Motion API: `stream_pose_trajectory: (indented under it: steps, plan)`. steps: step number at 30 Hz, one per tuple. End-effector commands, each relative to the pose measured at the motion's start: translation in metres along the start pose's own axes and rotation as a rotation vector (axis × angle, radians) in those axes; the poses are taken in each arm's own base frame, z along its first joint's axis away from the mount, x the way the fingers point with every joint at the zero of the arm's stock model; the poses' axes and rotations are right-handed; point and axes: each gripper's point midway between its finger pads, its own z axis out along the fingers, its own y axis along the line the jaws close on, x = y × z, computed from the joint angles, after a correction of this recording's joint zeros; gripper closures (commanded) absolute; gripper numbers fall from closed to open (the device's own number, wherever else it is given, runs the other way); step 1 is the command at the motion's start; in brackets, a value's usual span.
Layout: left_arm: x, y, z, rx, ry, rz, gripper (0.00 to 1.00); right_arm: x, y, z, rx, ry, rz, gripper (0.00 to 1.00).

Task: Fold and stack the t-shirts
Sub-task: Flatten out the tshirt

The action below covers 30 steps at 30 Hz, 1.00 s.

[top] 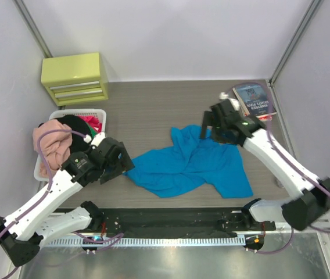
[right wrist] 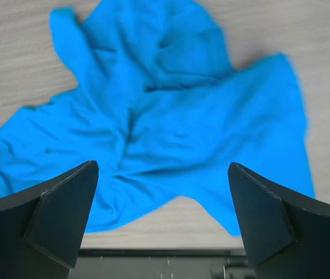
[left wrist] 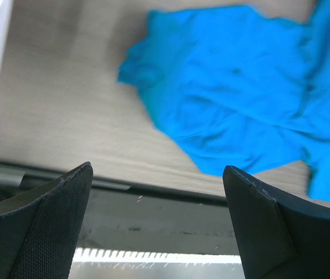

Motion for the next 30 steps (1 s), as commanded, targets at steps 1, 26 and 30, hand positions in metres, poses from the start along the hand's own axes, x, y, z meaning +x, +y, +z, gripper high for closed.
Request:
stream_pose_trajectory:
  steps: [1,26,30]
  plan:
    - [0.015,0.018,0.004,-0.103,0.009,-0.059,0.06,-0.005,0.085,0.045,-0.080,-0.058,-0.196,0.02]
    - [0.016,0.028,-0.003,-0.068,-0.032,-0.014,0.04,-0.016,0.157,0.233,0.171,-0.040,-0.387,0.29]
    - [0.014,0.030,-0.004,-0.072,-0.042,-0.006,0.03,-0.006,0.143,0.245,0.232,-0.026,-0.428,0.43]
